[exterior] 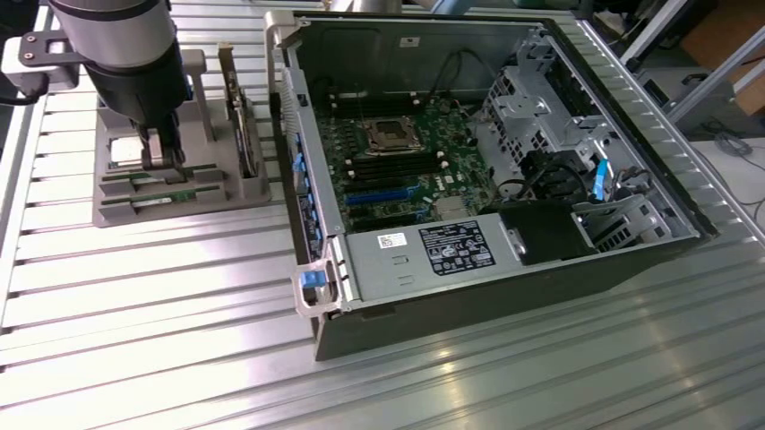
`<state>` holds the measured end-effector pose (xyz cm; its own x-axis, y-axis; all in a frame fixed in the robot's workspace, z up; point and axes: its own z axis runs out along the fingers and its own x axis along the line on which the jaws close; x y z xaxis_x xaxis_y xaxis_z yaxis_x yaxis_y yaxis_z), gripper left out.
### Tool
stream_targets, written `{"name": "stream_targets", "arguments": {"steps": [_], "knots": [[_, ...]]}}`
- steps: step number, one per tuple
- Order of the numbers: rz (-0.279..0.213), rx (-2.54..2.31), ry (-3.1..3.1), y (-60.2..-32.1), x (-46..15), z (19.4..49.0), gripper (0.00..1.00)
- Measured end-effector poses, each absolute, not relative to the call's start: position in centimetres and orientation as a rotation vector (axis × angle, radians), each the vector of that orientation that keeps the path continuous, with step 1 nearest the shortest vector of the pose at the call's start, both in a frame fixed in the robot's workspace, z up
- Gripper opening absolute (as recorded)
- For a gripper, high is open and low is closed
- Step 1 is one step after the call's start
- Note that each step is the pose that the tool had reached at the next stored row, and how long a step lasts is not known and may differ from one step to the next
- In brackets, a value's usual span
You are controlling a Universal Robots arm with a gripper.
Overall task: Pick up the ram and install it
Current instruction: 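Pick up the ram and move it above insertion slot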
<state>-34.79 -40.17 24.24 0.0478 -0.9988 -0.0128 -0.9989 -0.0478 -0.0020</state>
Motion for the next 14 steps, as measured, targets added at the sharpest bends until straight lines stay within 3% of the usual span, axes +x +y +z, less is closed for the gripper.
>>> {"name": "stream_targets", "arguments": {"steps": [14], "knots": [[0.012, -2.266, 2.161, -40.2, -35.3, 23.1, 0.36]]}}
